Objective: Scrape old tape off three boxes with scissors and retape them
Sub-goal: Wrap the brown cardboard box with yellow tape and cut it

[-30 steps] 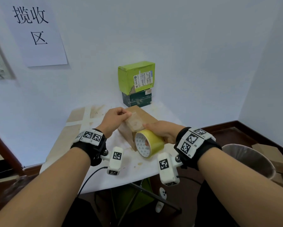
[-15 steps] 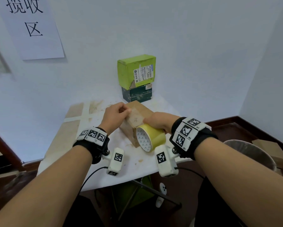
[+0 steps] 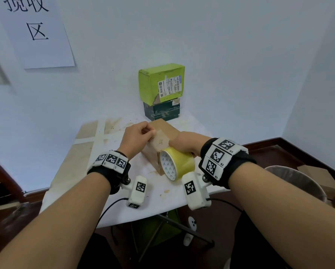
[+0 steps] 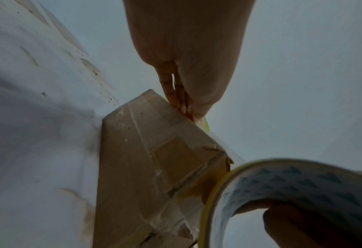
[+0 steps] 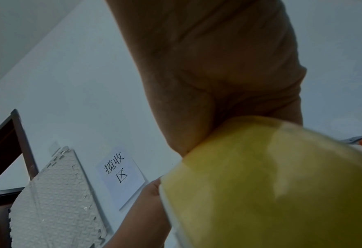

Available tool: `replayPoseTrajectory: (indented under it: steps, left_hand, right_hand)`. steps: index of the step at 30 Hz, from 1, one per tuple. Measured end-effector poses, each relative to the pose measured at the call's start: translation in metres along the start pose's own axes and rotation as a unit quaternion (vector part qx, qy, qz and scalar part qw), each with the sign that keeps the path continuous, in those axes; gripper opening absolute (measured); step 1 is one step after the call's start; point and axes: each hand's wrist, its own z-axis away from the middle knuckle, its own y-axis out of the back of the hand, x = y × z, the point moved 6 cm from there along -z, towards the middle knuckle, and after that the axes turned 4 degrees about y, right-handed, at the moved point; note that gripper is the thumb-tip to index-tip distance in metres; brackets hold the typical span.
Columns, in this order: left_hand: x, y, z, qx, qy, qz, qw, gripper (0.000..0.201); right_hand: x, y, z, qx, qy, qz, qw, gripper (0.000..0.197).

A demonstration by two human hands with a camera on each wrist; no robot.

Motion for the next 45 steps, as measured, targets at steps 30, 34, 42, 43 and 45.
replayPoseTrajectory:
  steps: [30,34,42,43,45]
  left_hand:
    - [-0.0060,-0.0060,0.0010,0.017,-0.020,-0.028,0.999,0.007]
    - [-0.0068,-0.0067,0.0003,0.014,-0.019,-0.026,0.999,0.006]
    - [-0.0073,-0.0069,-0.0020,0.007,-0.006,-0.037,0.999,0.006]
    - [-0.0069,-0.0069,-0.0021,0.007,-0.006,-0.040,0.999,0.005]
    - [-0.0067,-0.0067,-0.0022,0.005,-0.004,-0.039,0.999,0.005]
  right_hand:
    - [0.0019,-0.0056,-0.0023,0.004,-0.006,-0.024,1.000,0.040]
    - [0.0014,-0.0071,-0.0009,-0.003,-0.007,-0.016,1.000,0.040]
    - [-0.0024,-0.0058,0.0026,-0.008,0.003,0.002,1.000,0.010]
    - [-0.0023,-0.0058,0.0030,-0.005,0.004,-0.001,1.000,0.008]
    - [-0.0021,-0.0054,0.0027,0.001,0.006,-0.006,1.000,0.006]
